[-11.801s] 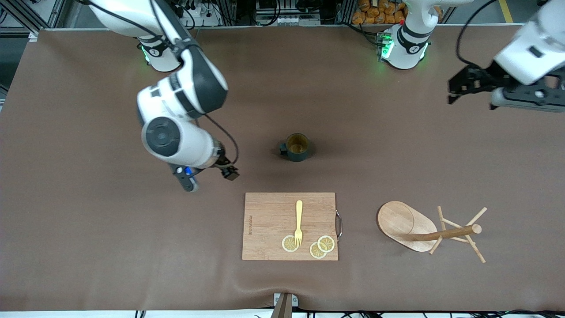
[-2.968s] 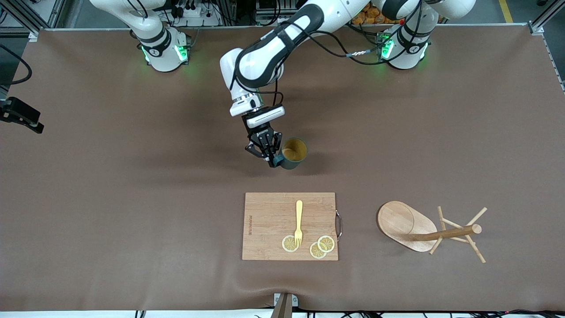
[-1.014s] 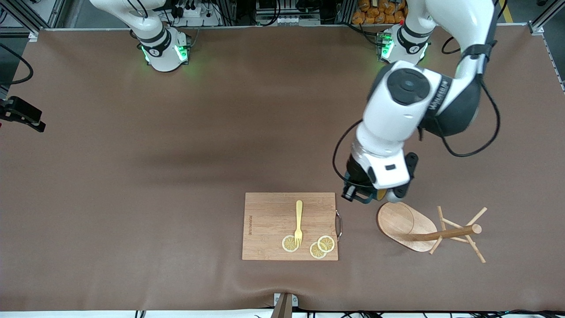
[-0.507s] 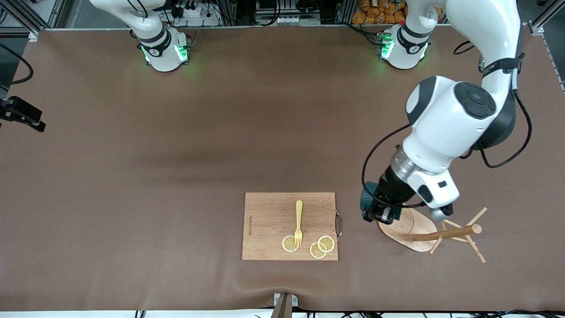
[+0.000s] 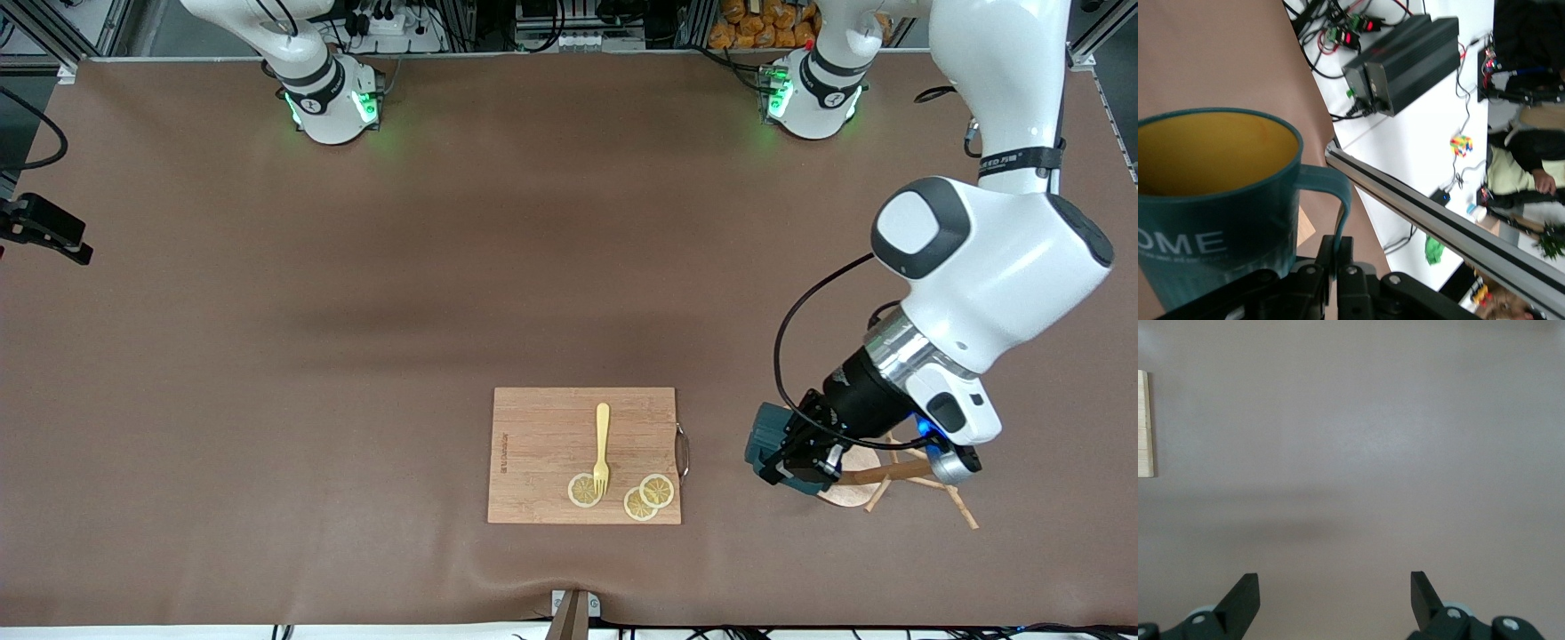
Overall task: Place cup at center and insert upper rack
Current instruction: 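Hang the teal mug handle onto a stand peg with the left gripper, then open the left gripper and pull it back from the mug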
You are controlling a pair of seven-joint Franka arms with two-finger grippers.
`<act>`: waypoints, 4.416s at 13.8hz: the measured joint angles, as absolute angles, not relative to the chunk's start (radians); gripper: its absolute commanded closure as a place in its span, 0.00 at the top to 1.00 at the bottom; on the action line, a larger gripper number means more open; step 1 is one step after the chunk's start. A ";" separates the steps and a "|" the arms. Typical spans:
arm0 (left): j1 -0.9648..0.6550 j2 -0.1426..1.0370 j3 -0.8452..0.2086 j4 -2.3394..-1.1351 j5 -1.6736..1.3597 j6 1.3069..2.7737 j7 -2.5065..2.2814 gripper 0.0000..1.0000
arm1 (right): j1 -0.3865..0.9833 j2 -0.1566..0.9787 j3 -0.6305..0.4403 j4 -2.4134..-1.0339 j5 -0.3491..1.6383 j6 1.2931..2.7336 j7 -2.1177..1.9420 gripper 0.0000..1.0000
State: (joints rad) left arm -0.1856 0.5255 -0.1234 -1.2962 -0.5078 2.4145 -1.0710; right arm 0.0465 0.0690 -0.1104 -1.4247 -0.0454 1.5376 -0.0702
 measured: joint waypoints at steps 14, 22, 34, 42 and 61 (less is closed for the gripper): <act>-0.032 0.428 -0.127 -1.510 -0.785 2.376 -0.800 0.00 | 0.047 0.069 -0.108 -1.425 -0.045 1.537 -0.070 1.00; 0.031 0.428 -0.128 -1.564 -0.852 2.307 -0.654 0.00 | 0.047 0.069 -0.108 -1.425 -0.045 1.530 -0.070 1.00; 0.074 0.438 -0.129 -1.578 -0.954 2.270 -0.528 0.00 | 0.047 0.069 -0.109 -1.425 -0.045 1.526 -0.070 1.00; 0.129 0.466 -0.125 -1.578 -1.013 2.271 -0.522 0.00 | 0.046 0.069 -0.110 -1.425 -0.045 1.525 -0.070 1.00; 0.180 0.479 -0.136 -1.571 -1.087 2.274 -0.472 1.00 | 0.046 0.069 -0.110 -1.425 -0.045 1.523 -0.070 1.00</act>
